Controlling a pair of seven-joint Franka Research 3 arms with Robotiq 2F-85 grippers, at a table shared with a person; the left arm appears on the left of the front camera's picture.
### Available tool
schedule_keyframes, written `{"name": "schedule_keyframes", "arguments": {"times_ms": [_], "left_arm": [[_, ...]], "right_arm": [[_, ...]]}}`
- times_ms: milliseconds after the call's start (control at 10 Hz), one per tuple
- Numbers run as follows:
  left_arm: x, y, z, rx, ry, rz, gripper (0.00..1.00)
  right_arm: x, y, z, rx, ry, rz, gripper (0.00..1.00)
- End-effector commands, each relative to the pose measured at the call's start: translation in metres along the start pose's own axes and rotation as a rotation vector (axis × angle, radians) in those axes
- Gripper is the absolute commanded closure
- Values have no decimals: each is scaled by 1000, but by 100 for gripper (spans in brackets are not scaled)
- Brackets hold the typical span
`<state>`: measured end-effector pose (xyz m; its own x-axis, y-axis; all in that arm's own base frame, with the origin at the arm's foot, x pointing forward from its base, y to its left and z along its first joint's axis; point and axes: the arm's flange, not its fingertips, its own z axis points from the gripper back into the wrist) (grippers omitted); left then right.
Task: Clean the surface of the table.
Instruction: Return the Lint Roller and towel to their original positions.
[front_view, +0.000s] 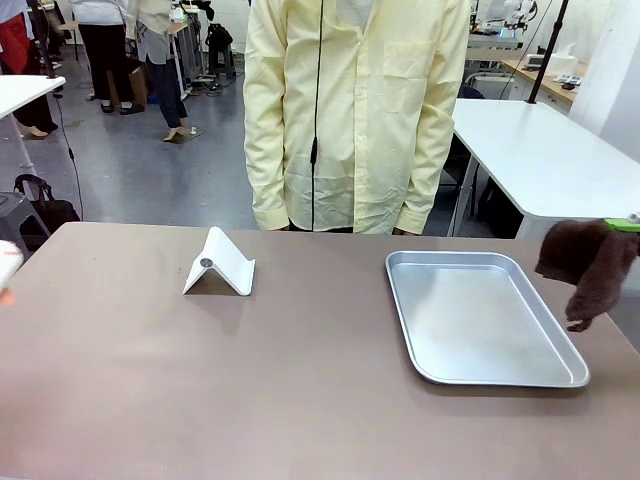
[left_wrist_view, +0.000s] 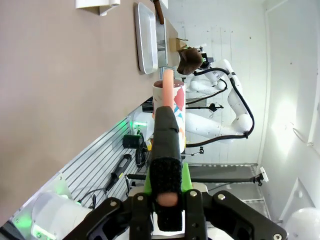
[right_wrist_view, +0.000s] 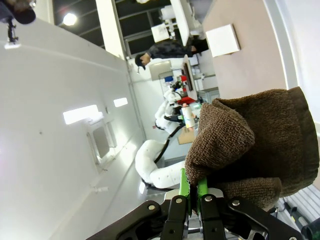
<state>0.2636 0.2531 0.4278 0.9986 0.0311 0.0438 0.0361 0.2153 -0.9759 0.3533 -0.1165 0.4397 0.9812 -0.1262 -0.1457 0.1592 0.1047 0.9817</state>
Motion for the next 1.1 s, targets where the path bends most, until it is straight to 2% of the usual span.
{"name": "schedule_keyframes", "arguments": {"times_ms": [0, 100, 300, 500, 600, 800, 900, 1000], "left_arm": [[17, -34, -35, 46, -42, 19, 78], [28, -44, -52, 57, -31, 46, 78], [60, -66, -91, 49, -129, 69, 78], [90, -85, -130, 71, -178, 54, 78], [108, -94, -157, 129, -183, 25, 78], [142, -102, -194, 253, -154, -18, 78], [157, -106, -209, 285, -104, -21, 78], [178, -107, -221, 320, -82, -23, 78]], "right_arm": [[6, 19, -60, -68, 26, 54, 94], [7, 26, -94, -80, 47, 61, 94], [0, 39, -161, -53, 60, 67, 94], [-4, 31, -221, -103, 76, 31, 94], [-3, 23, -250, -120, 76, 17, 94], [-3, 10, -287, -101, 68, 26, 94], [-3, 0, -304, -103, 66, 43, 94], [0, -16, -324, -140, 63, 43, 94]]}}
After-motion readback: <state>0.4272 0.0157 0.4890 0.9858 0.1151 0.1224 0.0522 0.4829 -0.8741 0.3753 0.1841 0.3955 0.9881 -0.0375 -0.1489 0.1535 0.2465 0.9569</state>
